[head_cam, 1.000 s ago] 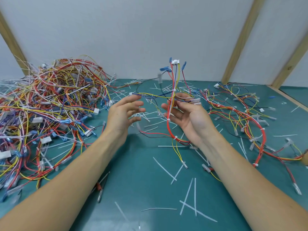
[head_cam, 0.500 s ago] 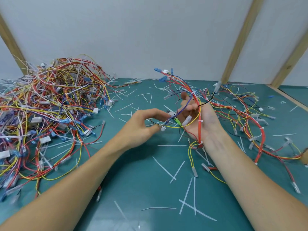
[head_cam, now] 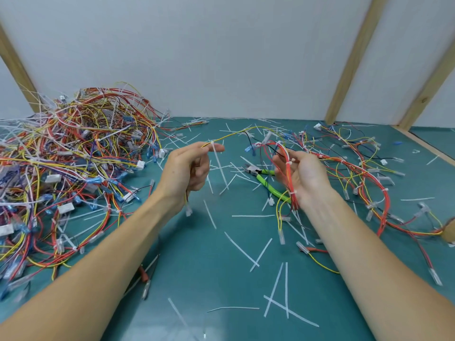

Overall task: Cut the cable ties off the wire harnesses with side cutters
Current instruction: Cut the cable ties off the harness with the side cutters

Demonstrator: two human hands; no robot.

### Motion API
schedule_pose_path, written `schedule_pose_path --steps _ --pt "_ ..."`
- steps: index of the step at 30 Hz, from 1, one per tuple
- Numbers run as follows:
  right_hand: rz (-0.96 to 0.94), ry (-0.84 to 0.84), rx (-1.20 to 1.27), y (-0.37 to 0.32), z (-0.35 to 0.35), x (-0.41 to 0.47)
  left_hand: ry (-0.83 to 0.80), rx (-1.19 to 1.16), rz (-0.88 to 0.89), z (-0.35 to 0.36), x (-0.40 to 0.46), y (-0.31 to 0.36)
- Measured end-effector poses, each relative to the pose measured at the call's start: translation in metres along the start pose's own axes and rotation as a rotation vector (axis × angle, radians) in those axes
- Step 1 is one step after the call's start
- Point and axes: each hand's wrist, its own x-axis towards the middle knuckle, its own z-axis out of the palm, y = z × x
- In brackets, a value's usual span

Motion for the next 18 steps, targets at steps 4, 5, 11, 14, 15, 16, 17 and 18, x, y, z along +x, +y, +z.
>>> schedule_pose_path --steps 4,5,11,14,15,16,17,18 --pt "-0.066 -0.266 -0.111 -0.003 0.0 0.0 0.108 0.031 0.032 0.0 -0.001 0.001" --pt "-0.098 -0.317 -0.183 -0.003 -0.001 0.0 0.163 0.043 0.055 0.0 -0.001 0.001" --pt "-0.538 -0.115 -1.563 0.009 -0.013 0.005 0.389 0.037 0.063 -0.005 0.0 0.003" --pt "-0.485 -0.085 -1.856 0.016 -0.018 0.009 0.413 0.047 0.05 -0.006 0.001 0.001" --pt "-0.517 -0.039 -1.884 0.015 -0.018 0.01 0.417 0.06 0.057 -0.006 0.001 0.0" --pt "-0.545 0.006 -1.901 0.014 -0.017 0.01 0.423 0.073 0.066 -0.006 0.001 0.0" --pt "-0.559 0.036 -1.914 0.013 -0.016 0.011 0.43 0.08 0.075 -0.007 0.001 -0.001" --pt "-0.554 0.042 -1.924 0.012 -0.016 0.011 0.435 0.079 0.08 -0.008 0.002 -0.001"
